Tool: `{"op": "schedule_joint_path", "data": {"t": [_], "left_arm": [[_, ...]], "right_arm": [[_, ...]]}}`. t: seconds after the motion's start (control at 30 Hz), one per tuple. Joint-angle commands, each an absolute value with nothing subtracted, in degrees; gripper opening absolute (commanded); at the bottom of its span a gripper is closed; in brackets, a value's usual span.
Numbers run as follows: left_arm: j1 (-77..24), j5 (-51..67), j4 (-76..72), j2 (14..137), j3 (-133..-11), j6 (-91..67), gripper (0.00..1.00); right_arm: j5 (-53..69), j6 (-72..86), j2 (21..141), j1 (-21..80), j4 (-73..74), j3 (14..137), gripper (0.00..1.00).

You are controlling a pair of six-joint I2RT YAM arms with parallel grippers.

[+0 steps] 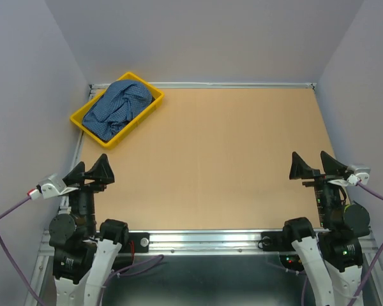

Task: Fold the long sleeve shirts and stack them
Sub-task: Grab the shirt from the pile

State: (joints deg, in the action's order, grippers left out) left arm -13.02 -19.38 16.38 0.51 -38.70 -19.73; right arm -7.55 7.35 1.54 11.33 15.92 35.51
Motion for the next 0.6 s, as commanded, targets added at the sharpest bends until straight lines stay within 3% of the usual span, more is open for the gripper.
{"op": "schedule_joint_path", "data": {"t": [0.0,0.17,0.57], "left_arm": [[-12.66,-17.67,13.71,3.32,-38.58,-22.32,0.99],[-12.66,-15.65,12.75,14.13,-42.35,-24.08,0.99],[-11.26,-11.78,8.09,60.09,-60.0,-30.85,0.99]], "right_arm": [[-5.98,7.56,1.23,11.34,14.85,34.45,1.0],[-5.36,6.77,1.58,11.34,15.03,34.8,1.0],[-1.15,5.98,10.01,11.42,17.84,40.69,1.0]]}}
